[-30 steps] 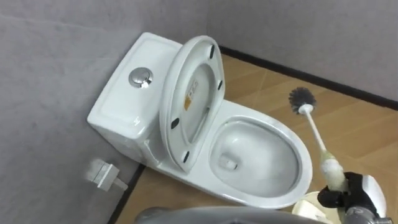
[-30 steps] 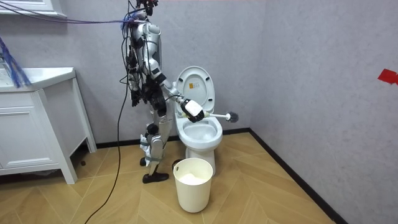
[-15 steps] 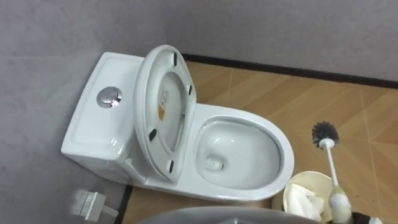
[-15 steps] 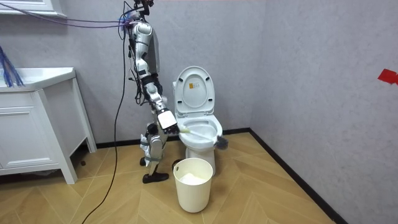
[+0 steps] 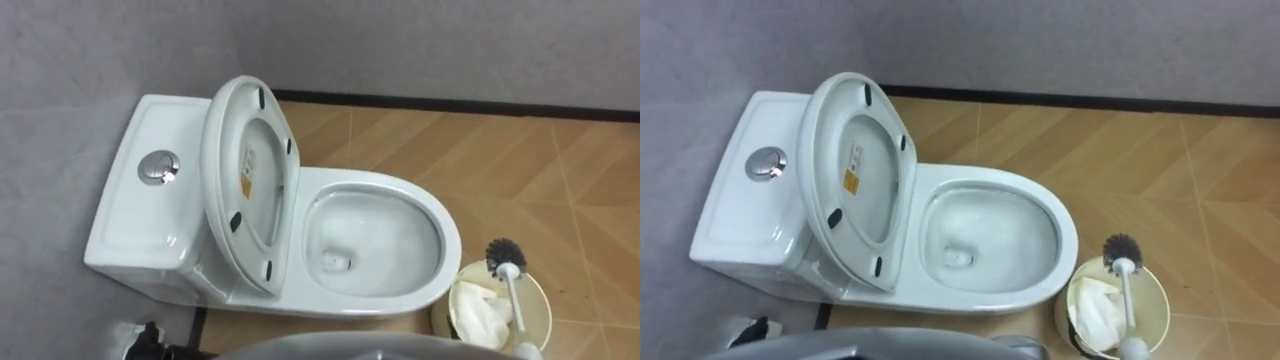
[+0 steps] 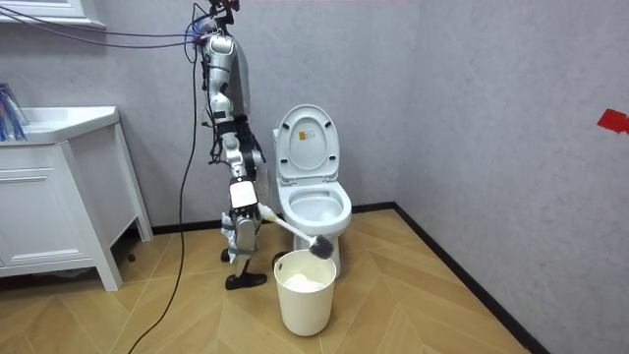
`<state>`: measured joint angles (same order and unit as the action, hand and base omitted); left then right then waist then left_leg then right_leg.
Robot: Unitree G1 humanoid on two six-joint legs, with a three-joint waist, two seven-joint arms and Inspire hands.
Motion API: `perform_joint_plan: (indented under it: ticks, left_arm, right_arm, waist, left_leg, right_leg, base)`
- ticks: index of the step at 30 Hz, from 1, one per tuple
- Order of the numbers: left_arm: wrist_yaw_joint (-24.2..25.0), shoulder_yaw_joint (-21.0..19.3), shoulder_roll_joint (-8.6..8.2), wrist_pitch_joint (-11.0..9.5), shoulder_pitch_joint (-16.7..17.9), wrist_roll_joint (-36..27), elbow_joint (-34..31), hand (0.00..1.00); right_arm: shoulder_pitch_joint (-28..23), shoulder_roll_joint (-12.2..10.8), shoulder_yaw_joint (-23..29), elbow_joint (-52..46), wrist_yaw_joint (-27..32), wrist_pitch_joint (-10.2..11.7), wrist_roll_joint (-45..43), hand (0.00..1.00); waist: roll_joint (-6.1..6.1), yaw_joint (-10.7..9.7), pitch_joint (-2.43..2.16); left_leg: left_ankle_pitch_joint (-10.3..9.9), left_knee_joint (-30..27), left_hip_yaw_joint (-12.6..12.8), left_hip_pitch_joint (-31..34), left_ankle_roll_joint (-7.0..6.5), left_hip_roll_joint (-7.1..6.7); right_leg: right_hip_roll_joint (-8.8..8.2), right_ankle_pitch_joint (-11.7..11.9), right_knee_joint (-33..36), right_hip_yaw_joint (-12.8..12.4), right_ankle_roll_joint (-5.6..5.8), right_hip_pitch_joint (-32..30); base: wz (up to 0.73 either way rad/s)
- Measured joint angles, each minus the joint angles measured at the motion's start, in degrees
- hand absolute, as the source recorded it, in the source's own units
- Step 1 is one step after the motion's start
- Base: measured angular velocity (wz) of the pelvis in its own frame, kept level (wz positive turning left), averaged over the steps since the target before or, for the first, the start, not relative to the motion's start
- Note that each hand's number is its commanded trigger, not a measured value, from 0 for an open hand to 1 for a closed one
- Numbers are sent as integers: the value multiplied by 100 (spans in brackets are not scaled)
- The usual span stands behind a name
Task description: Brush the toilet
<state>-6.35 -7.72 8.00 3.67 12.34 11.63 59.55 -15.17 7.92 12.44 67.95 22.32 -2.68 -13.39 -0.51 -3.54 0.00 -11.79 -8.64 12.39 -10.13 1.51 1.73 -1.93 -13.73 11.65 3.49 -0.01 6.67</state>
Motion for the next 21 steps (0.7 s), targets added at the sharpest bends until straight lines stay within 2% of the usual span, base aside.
perform_joint_plan:
  ticks: [3, 4, 7, 16, 21]
  left_arm:
    - [42, -12, 1, 16, 17, 185, 4, 0]
    - [42, -34, -1, 17, 55, 246, -2, 0]
    - [43, -54, 0, 25, 105, 262, -21, 0]
    - [66, -159, -2, 257, 131, 327, -19, 0]
    - [66, -130, 0, 492, 226, 389, 5, 0]
  right_arm:
    - [16, -23, 11, 153, -66, -94, 220, 0]
    - [15, -35, 28, 212, -104, -116, 372, 0]
    - [10, -61, 158, 325, -233, -123, 623, 0]
    - [-2, -102, 231, 370, -737, -408, 644, 0]
    - [3, -106, 191, 390, -1024, -643, 633, 0]
  waist:
    - [9, -16, -1]
    - [11, -84, 0]
    - [16, -109, -2]
    - [-12, -149, -2]
    - [-13, -150, 1]
  left_leg:
    - [0, 0, 3, -1, 0, 12]
    - [0, 1, -1, -12, 0, 13]
    - [0, 7, 4, -58, 0, 17]
    - [0, 8, 8, -61, 0, 28]
    - [0, 8, 7, -58, 1, 54]
  right_leg:
    - [12, 17, 1, -13, -10, -11]
    - [12, 17, -6, -12, -10, 10]
    - [16, 18, -7, -20, -12, 36]
    - [30, 22, 0, -48, -19, 32]
    - [57, 29, -2, -56, -30, 30]
  base:
    - [-6]
    - [4]
    - [-4]
    - [0]
    - [0]
